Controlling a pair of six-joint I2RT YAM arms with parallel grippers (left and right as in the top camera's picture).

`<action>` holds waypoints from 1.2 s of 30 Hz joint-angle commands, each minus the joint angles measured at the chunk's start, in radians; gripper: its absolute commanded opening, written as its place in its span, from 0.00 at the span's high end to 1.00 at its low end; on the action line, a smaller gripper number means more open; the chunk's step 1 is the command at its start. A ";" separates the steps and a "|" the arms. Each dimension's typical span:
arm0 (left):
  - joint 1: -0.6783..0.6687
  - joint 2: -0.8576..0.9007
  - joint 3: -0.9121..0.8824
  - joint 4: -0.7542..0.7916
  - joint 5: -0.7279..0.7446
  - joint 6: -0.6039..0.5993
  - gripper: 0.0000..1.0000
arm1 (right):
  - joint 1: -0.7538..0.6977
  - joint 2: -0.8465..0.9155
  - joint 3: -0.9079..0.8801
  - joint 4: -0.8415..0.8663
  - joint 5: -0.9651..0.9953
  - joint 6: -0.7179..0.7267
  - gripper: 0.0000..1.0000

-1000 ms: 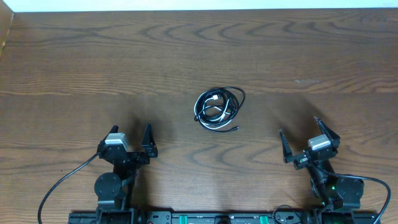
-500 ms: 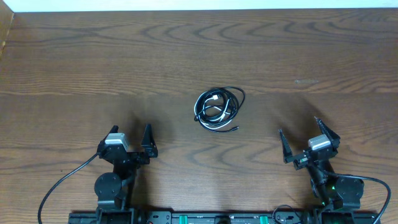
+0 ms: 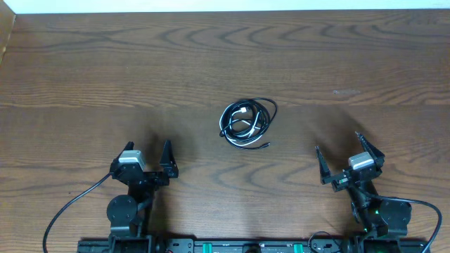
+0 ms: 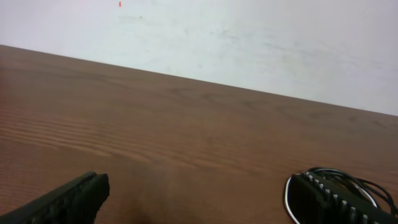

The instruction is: Untangle cables

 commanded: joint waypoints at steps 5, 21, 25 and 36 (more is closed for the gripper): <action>0.005 -0.008 -0.018 -0.033 0.010 0.009 0.02 | 0.006 -0.005 -0.002 -0.005 -0.006 0.015 0.01; 0.005 -0.008 -0.018 -0.033 0.010 0.009 0.02 | 0.006 -0.005 -0.002 -0.005 -0.006 0.015 0.01; 0.005 -0.008 -0.018 -0.033 0.010 0.009 0.02 | 0.006 -0.005 -0.002 -0.005 -0.006 0.015 0.01; 0.005 -0.008 -0.018 -0.033 0.021 0.005 0.02 | 0.006 -0.005 -0.002 0.009 -0.008 0.015 0.01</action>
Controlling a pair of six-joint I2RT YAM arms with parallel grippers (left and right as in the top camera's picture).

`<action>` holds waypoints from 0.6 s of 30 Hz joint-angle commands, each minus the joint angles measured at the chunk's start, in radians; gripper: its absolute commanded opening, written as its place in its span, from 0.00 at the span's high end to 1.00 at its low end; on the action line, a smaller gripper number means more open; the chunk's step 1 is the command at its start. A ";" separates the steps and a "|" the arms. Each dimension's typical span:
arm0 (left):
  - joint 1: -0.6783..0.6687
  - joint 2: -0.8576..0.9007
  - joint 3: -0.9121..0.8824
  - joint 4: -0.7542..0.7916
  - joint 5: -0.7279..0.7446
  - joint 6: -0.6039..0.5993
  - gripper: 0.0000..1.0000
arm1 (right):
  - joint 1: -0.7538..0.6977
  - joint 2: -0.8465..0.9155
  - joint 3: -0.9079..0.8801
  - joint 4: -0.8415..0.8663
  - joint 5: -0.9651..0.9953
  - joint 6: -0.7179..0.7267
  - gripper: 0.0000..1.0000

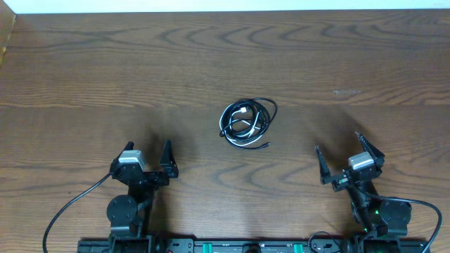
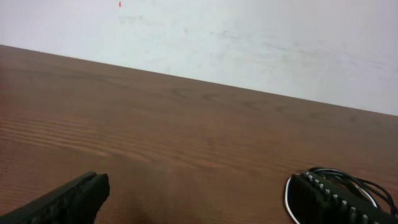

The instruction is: Untangle cables

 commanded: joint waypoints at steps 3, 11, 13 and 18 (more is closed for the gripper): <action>0.005 -0.008 -0.018 -0.032 0.028 -0.014 0.02 | 0.006 -0.005 -0.002 0.013 -0.056 0.015 0.01; 0.005 0.039 0.035 -0.065 0.154 -0.013 0.02 | 0.004 -0.005 0.009 0.003 -0.089 0.101 0.01; 0.005 0.081 0.068 -0.069 0.160 -0.013 0.02 | 0.004 -0.005 0.021 0.003 -0.089 0.126 0.01; 0.005 0.253 0.211 -0.096 0.230 0.039 0.02 | 0.004 0.023 0.084 0.002 -0.104 0.128 0.01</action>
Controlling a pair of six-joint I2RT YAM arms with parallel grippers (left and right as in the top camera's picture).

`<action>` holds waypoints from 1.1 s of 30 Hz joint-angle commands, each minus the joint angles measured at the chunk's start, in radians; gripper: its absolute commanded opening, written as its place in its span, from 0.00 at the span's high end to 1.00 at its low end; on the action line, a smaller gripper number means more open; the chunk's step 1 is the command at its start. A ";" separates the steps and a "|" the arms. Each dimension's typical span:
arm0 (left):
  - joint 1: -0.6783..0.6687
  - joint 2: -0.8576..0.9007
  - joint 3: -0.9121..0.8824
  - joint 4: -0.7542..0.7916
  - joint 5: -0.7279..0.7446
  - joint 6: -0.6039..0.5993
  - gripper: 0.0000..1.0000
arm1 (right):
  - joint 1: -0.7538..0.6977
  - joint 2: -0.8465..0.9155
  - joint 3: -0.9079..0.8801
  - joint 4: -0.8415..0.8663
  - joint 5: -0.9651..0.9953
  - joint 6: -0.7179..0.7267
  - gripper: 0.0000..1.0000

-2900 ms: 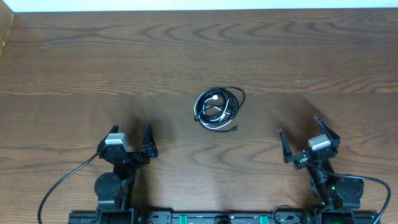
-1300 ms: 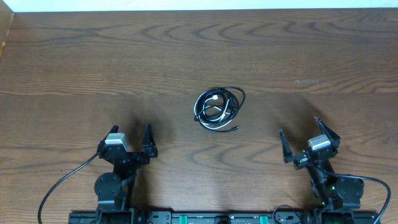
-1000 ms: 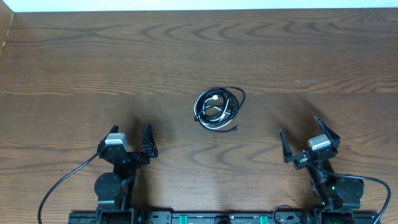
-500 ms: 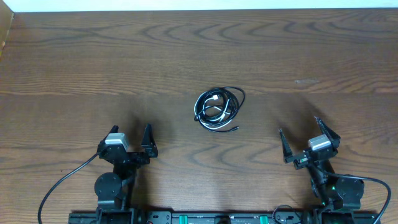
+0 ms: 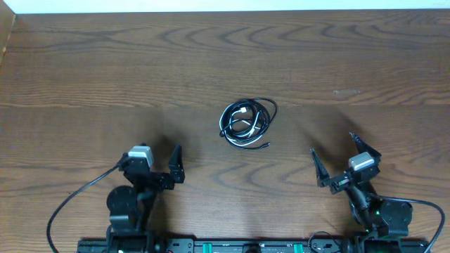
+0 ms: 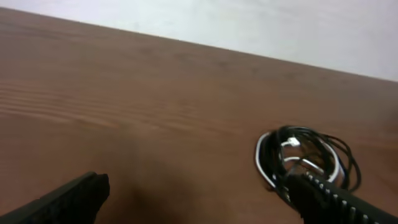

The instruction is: Untangle cables

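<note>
A tangled bundle of black and white cables (image 5: 246, 123) lies coiled on the wooden table (image 5: 211, 63), roughly at its middle. My left gripper (image 5: 156, 166) sits near the front edge, down and to the left of the bundle, open with nothing in it. In the left wrist view the bundle (image 6: 305, 157) shows just beyond the right fingertip (image 6: 329, 198), while the left gripper (image 6: 199, 196) spans bare wood. My right gripper (image 5: 339, 159) stands open and empty at the front right, well away from the cables.
A pale wall (image 6: 249, 25) runs behind the table's far edge. Each arm's own black lead (image 5: 70, 207) trails off its base at the front. A faint pale mark (image 5: 346, 92) shows on the wood to the bundle's right.
My left gripper has shifted a little right and turned towards the bundle, so more of the coil shows in the wrist view. The right gripper has edged slightly left. The cables lie unmoved.
At both earlier moments the two grippers rested open near the front edge, with the bundle untouched at mid-table and only its edge behind the left wrist's right finger. Now the left gripper points closer to the coil, both still open.
</note>
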 commanded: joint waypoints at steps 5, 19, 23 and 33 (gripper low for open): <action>0.005 0.307 0.345 -0.149 0.094 0.048 0.02 | 0.004 0.123 0.164 -0.009 -0.031 0.033 0.01; -0.106 0.837 1.086 -0.674 0.123 0.164 0.02 | 0.004 0.647 0.638 -0.255 -0.169 0.033 0.01; -0.165 0.973 1.237 -0.796 0.124 0.164 0.02 | 0.004 0.782 0.796 -0.417 -0.184 0.033 0.01; -0.268 1.156 1.328 -0.819 0.154 0.159 0.02 | 0.004 1.004 1.047 -0.712 -0.296 0.007 0.01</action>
